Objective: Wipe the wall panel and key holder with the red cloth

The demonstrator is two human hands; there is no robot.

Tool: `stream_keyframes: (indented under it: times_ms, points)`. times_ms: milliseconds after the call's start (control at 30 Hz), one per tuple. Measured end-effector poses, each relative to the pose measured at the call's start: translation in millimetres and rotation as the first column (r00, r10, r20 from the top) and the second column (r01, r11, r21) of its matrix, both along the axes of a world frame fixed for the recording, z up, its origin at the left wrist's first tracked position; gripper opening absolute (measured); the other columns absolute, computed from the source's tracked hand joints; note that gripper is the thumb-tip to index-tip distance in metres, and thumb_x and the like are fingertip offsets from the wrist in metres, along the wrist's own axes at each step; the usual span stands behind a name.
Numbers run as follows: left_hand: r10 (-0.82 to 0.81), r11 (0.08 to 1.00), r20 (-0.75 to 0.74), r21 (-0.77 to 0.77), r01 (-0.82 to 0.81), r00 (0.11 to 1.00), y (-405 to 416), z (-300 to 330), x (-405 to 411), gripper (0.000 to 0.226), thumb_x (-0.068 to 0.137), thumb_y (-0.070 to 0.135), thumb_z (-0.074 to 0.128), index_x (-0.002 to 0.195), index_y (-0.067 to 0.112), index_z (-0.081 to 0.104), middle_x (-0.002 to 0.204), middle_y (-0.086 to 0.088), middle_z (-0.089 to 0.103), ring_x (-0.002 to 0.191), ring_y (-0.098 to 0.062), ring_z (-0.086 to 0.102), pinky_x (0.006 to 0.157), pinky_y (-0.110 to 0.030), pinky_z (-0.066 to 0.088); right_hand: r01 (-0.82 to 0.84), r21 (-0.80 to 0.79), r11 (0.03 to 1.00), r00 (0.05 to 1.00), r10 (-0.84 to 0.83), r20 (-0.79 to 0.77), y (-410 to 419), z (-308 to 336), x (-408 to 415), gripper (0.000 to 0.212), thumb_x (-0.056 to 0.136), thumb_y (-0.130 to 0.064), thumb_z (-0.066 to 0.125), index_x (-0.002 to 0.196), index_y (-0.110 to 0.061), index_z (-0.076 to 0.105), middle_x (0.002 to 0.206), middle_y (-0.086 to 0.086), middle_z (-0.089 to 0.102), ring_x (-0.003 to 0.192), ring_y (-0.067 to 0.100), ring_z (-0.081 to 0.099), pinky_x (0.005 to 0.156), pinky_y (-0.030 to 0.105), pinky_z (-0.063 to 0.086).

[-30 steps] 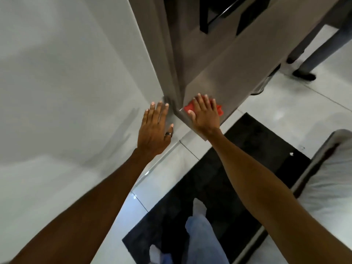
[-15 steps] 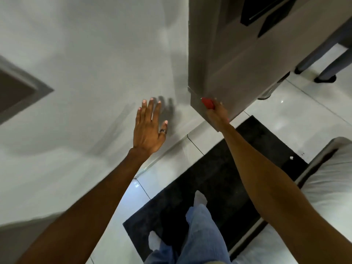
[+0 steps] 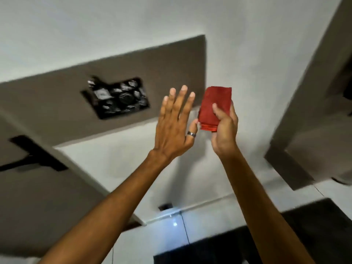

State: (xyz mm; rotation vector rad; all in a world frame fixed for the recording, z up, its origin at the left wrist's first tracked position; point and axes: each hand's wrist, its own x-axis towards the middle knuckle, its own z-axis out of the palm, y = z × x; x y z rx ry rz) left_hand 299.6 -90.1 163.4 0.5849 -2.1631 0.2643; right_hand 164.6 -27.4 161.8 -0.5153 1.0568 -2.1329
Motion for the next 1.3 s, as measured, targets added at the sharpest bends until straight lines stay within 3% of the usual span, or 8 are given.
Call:
stream_keyframes:
  times_ms: [200,333,433,733,900,1033,1167,1300]
  points:
    - [0.287,0.949,-0.224,-0.066,-0.308,0.931,-34,48,131,0.066,0.101,0.027,0.054,0.158,0.004,0.03,0.167,-0.018,0.022,0.159,-0.03,-0.001,0.13,-0.051,0.007,0.208,-0.249,0.946,0.674,-0.323,-0.664,-50,47,126,0.063,0.103,-0.015,0.057,0.162,-0.012,0.033,0.173,0.003,0.026,0.163,0.015,0.017,0.133,0.025,0.02]
    - [0.401,0.903,-0.241,-0.058,-0.425,0.884,-57,60,189,0.066,0.102,0.027,0.051,0.159,0.003,0.028,0.169,-0.016,0.018,0.159,-0.032,0.001,0.13,-0.052,0.007,0.22,-0.206,0.953,0.28,-0.264,-0.923,-88,37,172,0.069,0.107,-0.029,0.052,0.165,-0.009,0.021,0.176,0.008,0.012,0.165,0.025,0.0,0.136,0.052,0.012]
    - [0.448,0.876,-0.217,-0.084,-0.474,0.867,-72,61,214,0.066,0.103,0.028,0.048,0.16,0.005,0.026,0.17,-0.015,0.017,0.159,-0.031,0.001,0.13,-0.05,0.007,0.285,-0.253,0.925,0.038,-0.274,-0.961,-104,18,173,0.077,0.106,-0.058,0.034,0.167,-0.015,0.015,0.177,0.006,0.006,0.165,0.029,-0.002,0.136,0.051,0.002]
    - [0.441,0.848,-0.135,-0.26,-0.461,0.887,-128,60,230,0.063,0.103,0.029,0.041,0.161,0.01,0.025,0.168,-0.015,0.021,0.158,-0.025,-0.001,0.13,-0.045,0.001,0.198,-0.714,0.672,-0.447,-0.586,-0.676,-152,26,120,0.049,0.106,-0.043,0.04,0.147,-0.024,0.059,0.153,0.015,0.056,0.149,0.04,0.044,0.123,0.055,0.037]
    - [0.506,0.741,-0.23,-0.378,-0.555,0.831,-142,52,223,0.06,0.106,0.033,0.036,0.161,0.012,0.024,0.165,-0.01,0.02,0.159,-0.024,-0.001,0.129,-0.049,0.004,0.544,-0.57,0.616,-0.054,-0.653,-0.756,-158,8,173,0.046,0.105,-0.039,0.04,0.139,-0.022,0.065,0.151,0.015,0.058,0.148,0.042,0.044,0.124,0.054,0.035]
    - [0.483,0.745,-0.253,-0.384,-0.545,0.838,-145,47,220,0.059,0.106,0.034,0.037,0.16,0.012,0.027,0.165,-0.011,0.021,0.159,-0.024,-0.002,0.129,-0.05,0.004,0.344,-0.71,0.615,-0.28,-0.654,-0.703,-157,15,142,0.045,0.104,-0.037,0.043,0.141,-0.023,0.063,0.15,0.014,0.059,0.149,0.041,0.044,0.126,0.051,0.033]
    - [0.479,0.746,-0.27,-0.375,-0.55,0.835,-145,48,220,0.058,0.105,0.033,0.038,0.159,0.011,0.031,0.164,-0.011,0.022,0.159,-0.023,-0.004,0.128,-0.049,0.004,0.566,-0.556,0.609,-0.047,-0.65,-0.759,-162,7,179,0.046,0.108,-0.04,0.04,0.146,-0.023,0.059,0.156,0.012,0.054,0.154,0.04,0.037,0.128,0.054,0.031]
    - [0.474,0.757,-0.269,-0.362,-0.544,0.839,-142,50,220,0.057,0.105,0.032,0.039,0.157,0.01,0.036,0.163,-0.012,0.024,0.158,-0.021,-0.006,0.128,-0.048,0.002,0.365,-0.679,0.637,-0.24,-0.64,-0.73,-157,3,140,0.048,0.106,-0.039,0.038,0.148,-0.021,0.055,0.153,0.016,0.055,0.151,0.041,0.039,0.129,0.051,0.029]
